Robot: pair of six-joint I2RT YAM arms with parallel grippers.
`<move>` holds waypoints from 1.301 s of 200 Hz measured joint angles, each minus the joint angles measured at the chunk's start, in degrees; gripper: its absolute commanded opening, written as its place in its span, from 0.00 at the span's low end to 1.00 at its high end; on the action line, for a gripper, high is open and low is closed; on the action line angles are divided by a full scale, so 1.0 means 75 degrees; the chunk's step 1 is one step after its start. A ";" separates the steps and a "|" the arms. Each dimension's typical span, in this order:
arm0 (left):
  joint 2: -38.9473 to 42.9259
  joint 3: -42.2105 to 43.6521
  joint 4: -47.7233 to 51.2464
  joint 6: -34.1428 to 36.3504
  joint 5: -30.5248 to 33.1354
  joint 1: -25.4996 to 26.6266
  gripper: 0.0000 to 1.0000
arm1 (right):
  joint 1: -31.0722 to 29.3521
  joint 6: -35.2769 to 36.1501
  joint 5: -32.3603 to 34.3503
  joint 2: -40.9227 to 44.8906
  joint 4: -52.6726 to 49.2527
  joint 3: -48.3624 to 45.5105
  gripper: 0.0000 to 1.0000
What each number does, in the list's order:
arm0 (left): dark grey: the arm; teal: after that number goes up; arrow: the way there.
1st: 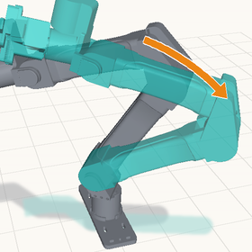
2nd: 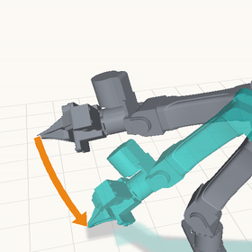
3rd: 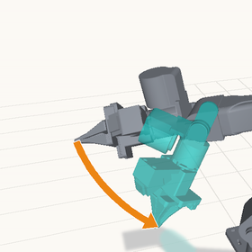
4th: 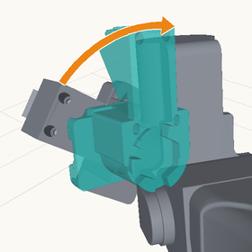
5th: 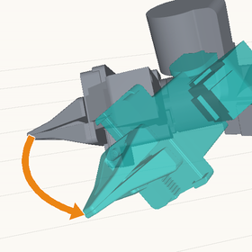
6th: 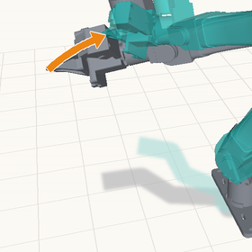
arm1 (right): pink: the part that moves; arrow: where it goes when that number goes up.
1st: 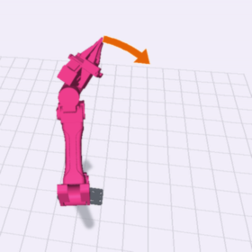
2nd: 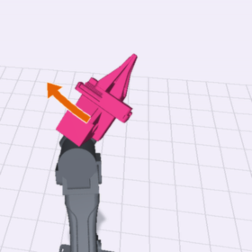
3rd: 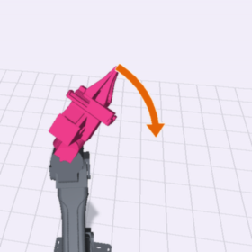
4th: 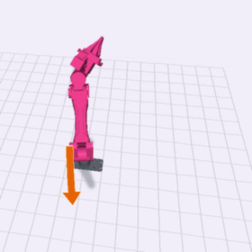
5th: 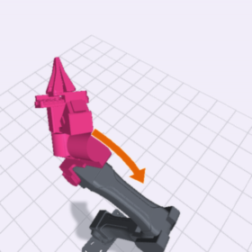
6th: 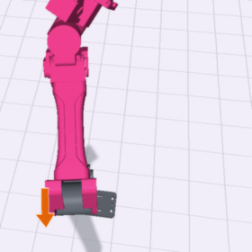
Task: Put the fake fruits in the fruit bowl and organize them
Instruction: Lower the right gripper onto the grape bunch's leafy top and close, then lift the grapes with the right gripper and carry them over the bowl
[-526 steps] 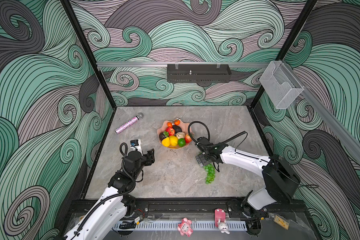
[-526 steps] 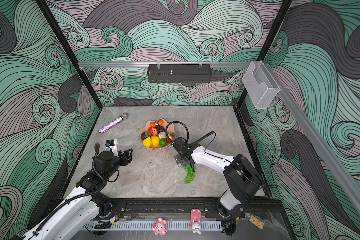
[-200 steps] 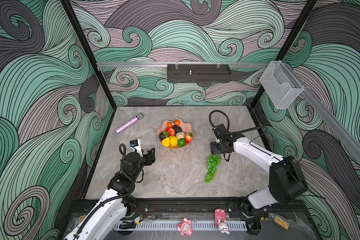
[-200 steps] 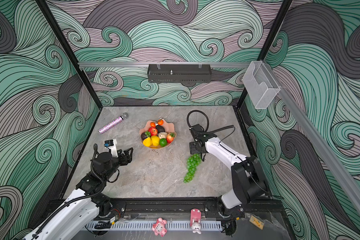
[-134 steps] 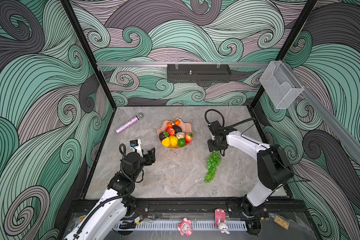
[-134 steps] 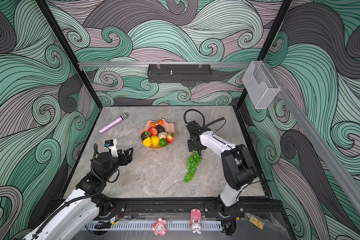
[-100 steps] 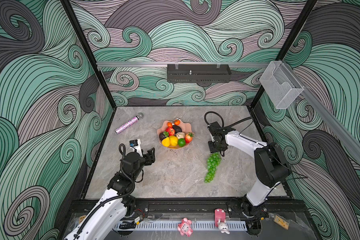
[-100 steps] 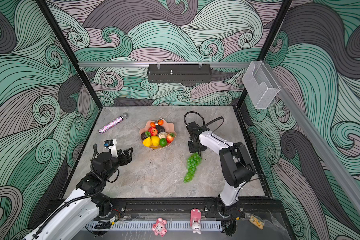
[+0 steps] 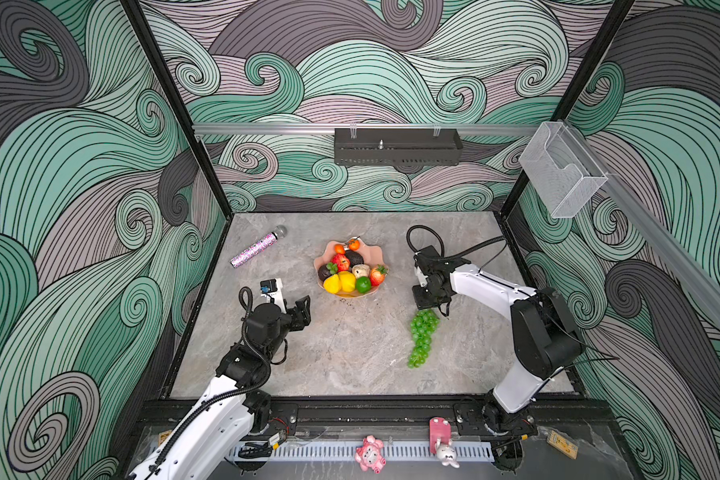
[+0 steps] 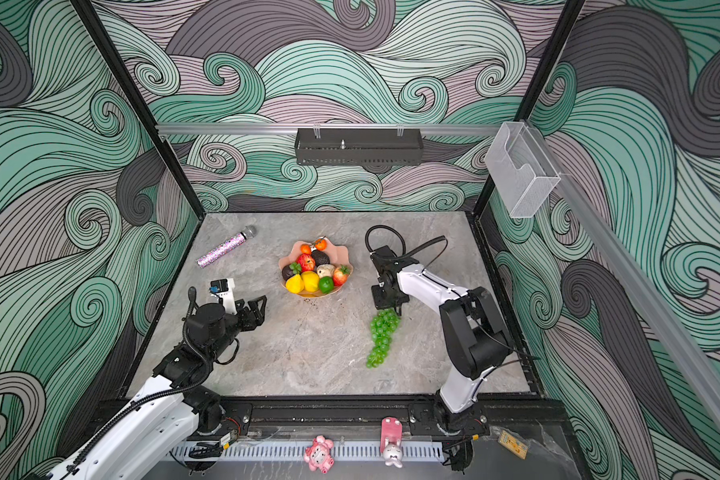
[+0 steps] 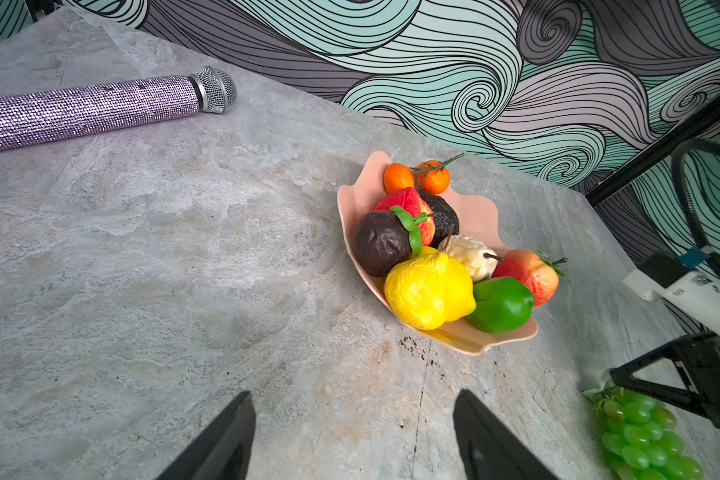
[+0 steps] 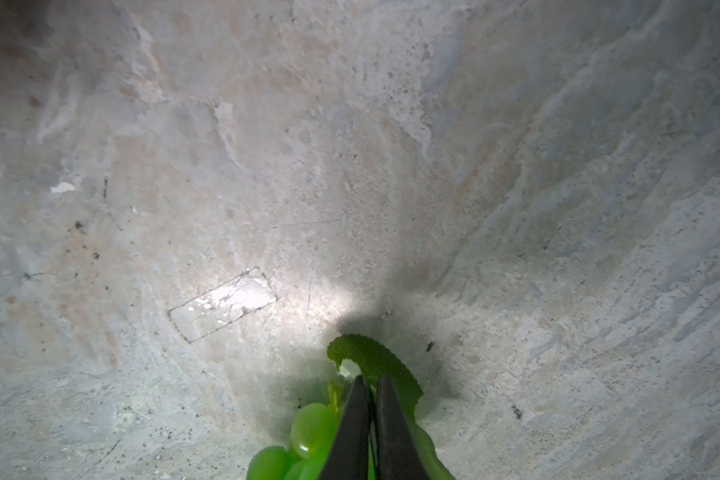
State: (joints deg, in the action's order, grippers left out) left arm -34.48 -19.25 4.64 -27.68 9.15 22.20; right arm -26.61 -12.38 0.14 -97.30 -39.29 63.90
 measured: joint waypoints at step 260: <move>-0.0166 0.0000 -0.0026 0.0006 -0.0248 -0.0085 0.89 | -0.2241 0.0154 0.0122 0.2384 0.0061 0.0912 0.01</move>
State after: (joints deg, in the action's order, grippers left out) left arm -35.73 -19.25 4.45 -27.64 7.29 21.56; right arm -43.42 -11.22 1.06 -79.42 -38.83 70.74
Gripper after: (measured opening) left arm 0.874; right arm 0.050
